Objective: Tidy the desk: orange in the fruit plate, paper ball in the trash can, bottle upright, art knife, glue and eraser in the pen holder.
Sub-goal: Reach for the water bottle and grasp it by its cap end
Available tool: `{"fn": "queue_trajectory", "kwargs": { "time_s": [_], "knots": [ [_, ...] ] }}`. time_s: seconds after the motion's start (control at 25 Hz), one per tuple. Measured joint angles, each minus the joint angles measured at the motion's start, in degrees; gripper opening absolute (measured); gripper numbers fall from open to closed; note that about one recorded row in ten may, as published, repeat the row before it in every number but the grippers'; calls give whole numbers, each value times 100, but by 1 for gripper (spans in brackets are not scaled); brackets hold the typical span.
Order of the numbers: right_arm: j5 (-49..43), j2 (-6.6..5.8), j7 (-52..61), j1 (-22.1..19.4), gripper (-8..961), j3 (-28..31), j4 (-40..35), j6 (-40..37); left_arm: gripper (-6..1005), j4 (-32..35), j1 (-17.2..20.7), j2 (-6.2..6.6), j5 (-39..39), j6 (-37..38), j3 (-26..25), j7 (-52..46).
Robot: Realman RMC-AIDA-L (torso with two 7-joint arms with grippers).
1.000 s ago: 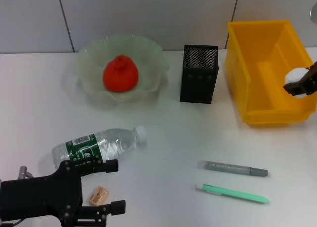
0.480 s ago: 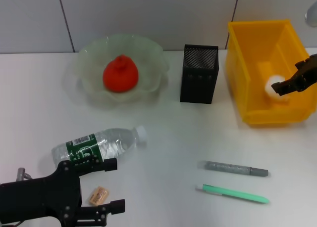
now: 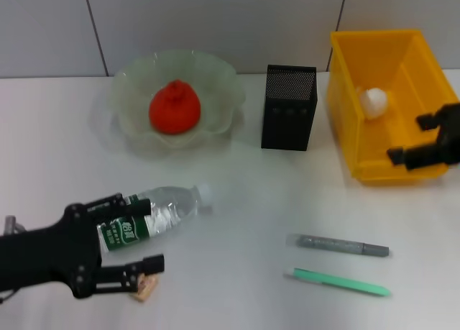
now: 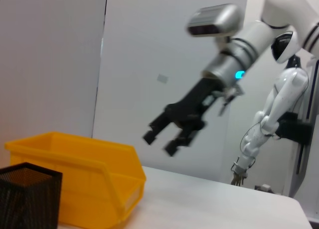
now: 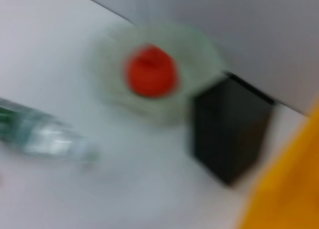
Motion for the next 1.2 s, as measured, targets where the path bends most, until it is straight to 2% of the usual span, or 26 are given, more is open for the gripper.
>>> {"fn": "queue_trajectory", "kwargs": {
  "time_s": [0.08, 0.16, 0.2, 0.32, 0.36, 0.48, 0.6, 0.68, 0.76, 0.8, 0.88, 0.96, 1.08, 1.2],
  "knots": [
    [1002, 9, -960, -477, 820, 282, 429, -98, 859, 0, 0, 0, 0, 0, 0, 0],
    [1286, 10, -1290, -639, 820, 369, 666, -95, 859, 31, -37, 16, -3, -6, -1, -41],
    [1526, 11, -1598, -770, 820, 449, 931, -101, 859, 65, -288, 93, 29, -139, 29, -335],
    [2017, 2, -2782, -1089, 820, 868, 1898, -158, 859, 242, -595, 92, 174, -274, 77, -657],
    [2017, 2, -2782, -1089, 820, 868, 1898, -158, 859, 368, -684, 56, 275, -309, 78, -756],
    [2212, -10, -3785, -1209, 820, 1417, 2783, -441, 859, 806, -948, -80, 704, -487, 78, -1108],
    [2242, -14, -4141, -1197, 820, 1768, 3100, -722, 859, 1193, -1263, -198, 1234, -726, 154, -1485],
    [2246, -2, -4376, -1176, 820, 2111, 3401, -932, 856, 1310, -1479, -204, 1368, -935, 466, -1749],
    [2247, -1, -4407, -1176, 820, 2134, 3467, -941, 850, 1460, -1582, -194, 1400, -1201, 879, -2025],
    [2247, -2, -4436, -1175, 820, 2150, 3537, -948, 847, 1460, -1582, -194, 1400, -1201, 879, -2025],
    [2249, -5, -4474, -1175, 820, 2151, 3655, -955, 841, 1934, -1626, -208, 1523, -1668, 1689, -2445],
    [2250, -1, -4476, -1170, 820, 2152, 3676, -957, 835, 2032, -1643, -211, 1552, -1745, 1878, -2564],
    [2253, 8, -4484, -1117, 820, 2111, 3753, -963, 825, 2254, -1791, -221, 1889, -2086, 2453, -3026],
    [2255, 8, -4485, -1093, 820, 2102, 3765, -970, 816, 2280, -1856, -231, 2054, -2318, 2714, -3267]
  ]
}}
